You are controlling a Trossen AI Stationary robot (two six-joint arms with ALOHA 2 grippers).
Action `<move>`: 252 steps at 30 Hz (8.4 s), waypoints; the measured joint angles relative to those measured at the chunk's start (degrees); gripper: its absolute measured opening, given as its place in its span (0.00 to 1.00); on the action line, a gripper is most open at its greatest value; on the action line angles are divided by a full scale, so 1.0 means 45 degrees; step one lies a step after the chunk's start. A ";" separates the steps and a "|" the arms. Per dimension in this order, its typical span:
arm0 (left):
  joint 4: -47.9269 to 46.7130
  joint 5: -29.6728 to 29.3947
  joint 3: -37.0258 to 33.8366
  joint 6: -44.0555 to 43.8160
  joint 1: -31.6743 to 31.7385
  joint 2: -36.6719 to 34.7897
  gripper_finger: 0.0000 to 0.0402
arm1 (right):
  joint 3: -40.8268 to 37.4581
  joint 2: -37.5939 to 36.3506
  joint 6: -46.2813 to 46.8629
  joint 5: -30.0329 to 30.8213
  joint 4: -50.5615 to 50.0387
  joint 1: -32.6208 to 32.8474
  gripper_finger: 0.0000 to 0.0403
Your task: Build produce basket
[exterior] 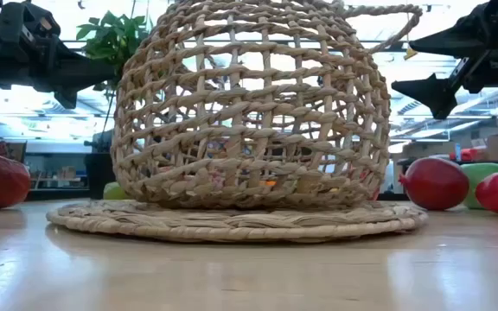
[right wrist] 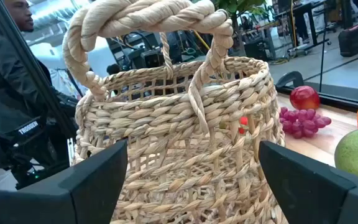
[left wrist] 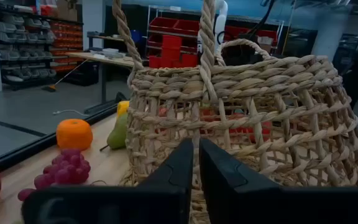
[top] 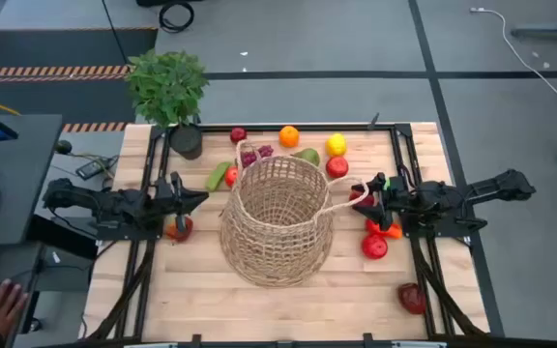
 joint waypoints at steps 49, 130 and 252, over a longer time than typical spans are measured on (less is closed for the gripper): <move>0.0000 0.0000 -0.0004 0.0000 0.0001 0.0000 0.09 | 0.0001 -0.0003 0.0000 -0.0005 0.0000 0.0000 0.91; 0.0000 -0.0005 -0.0001 -0.0001 0.0001 0.0001 0.07 | 0.0005 -0.0005 0.9362 -0.6802 0.2934 0.0000 0.91; 0.0000 -0.0005 0.0000 0.0000 0.0004 0.0003 0.08 | 1.1288 1.4285 -0.0325 -0.3891 -1.8003 0.4983 0.99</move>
